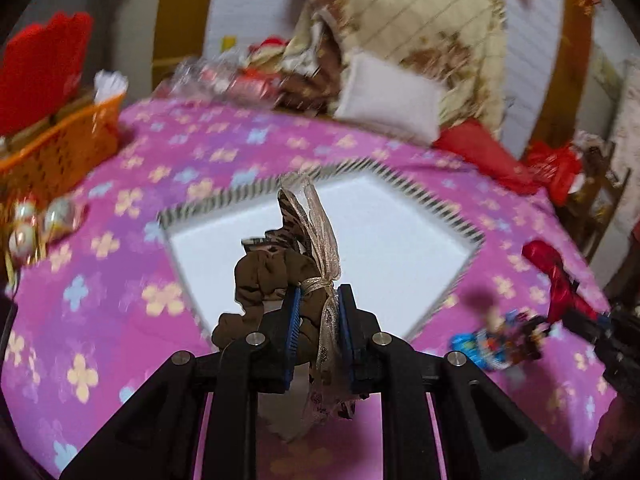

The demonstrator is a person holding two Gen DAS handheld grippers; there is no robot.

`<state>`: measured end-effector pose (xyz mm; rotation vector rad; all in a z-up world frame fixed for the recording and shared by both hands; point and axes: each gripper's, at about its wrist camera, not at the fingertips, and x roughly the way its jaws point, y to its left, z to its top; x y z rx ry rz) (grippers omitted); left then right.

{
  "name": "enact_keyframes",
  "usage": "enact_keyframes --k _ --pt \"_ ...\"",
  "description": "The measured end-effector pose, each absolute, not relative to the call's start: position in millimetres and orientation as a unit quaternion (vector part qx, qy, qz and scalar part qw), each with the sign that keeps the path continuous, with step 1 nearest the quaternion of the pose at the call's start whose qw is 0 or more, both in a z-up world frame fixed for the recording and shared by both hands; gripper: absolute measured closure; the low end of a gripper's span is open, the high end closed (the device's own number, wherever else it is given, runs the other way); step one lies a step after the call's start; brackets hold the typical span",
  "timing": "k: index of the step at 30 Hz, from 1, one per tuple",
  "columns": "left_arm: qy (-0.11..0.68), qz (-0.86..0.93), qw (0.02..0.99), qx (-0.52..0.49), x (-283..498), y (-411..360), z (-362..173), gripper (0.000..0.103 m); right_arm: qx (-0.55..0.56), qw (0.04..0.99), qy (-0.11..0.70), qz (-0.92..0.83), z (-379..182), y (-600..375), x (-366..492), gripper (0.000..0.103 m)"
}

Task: Organize jewelry
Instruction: 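Place the scrunchie in the white box with the left tool while the right tool drops the red bow inside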

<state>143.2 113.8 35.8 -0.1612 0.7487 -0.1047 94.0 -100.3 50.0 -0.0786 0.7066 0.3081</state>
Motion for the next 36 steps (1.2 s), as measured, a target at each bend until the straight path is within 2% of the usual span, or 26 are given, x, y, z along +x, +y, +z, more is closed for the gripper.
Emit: enact_keyframes --k 6,17,20,22,28,31,36 --pt "0.365 -0.031 0.928 -0.066 147 109 35 0.086 -0.025 0.919 0.356 0.168 33 -65 142 0.089" --pt "0.426 -0.023 0.902 -0.066 163 101 12 0.086 -0.024 0.895 0.41 0.177 -1 -19 205 0.089" --pt "0.428 -0.015 0.901 -0.062 163 102 12 0.082 -0.033 0.893 0.418 0.164 -12 -19 209 0.088" --pt "0.43 -0.012 0.9 -0.061 164 102 11 0.081 -0.036 0.895 0.411 0.166 -13 -19 210 0.08" --pt "0.434 -0.003 0.899 -0.051 166 101 9 0.08 -0.049 0.897 0.41 0.161 -11 -19 211 0.071" --pt "0.434 0.0 0.9 -0.044 165 99 9 0.08 -0.043 0.899 0.406 0.158 -8 -21 209 0.06" --pt "0.432 0.003 0.901 -0.047 166 101 9 0.078 -0.017 0.91 0.389 0.145 0 -30 204 0.059"
